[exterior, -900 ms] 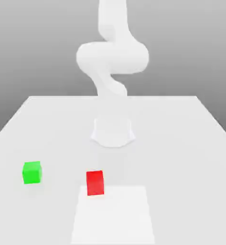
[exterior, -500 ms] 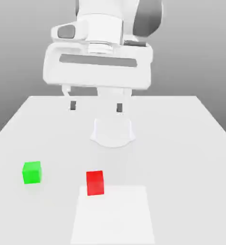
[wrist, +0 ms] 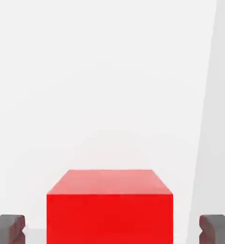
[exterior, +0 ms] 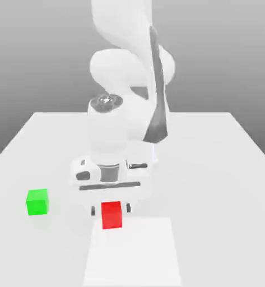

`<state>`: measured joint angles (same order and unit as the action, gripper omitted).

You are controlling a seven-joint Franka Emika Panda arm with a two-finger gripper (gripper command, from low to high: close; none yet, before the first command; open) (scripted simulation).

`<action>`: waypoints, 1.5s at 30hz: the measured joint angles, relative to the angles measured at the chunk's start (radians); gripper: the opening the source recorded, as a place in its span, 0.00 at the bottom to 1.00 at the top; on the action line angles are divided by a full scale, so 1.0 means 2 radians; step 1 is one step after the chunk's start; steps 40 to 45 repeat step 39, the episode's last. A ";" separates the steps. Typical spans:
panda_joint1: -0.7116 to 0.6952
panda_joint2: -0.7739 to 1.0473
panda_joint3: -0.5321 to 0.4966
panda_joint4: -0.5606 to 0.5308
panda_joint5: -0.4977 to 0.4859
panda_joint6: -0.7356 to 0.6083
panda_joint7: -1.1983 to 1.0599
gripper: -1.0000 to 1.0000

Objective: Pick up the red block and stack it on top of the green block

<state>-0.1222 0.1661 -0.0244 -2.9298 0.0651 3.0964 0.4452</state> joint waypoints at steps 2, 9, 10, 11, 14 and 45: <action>0.000 0.000 0.000 0.000 0.000 0.000 0.000 0.00; 0.008 -0.041 -0.014 -0.004 -0.022 -0.035 0.018 0.00; 0.007 -0.056 -0.015 -0.006 -0.031 -0.049 0.024 0.00; 0.006 -0.072 -0.016 -0.008 -0.037 -0.063 0.028 0.00; 0.004 -0.119 -0.017 -0.016 -0.045 -0.103 0.033 0.00; -0.206 -0.049 -0.115 0.046 0.005 -0.096 0.160 1.00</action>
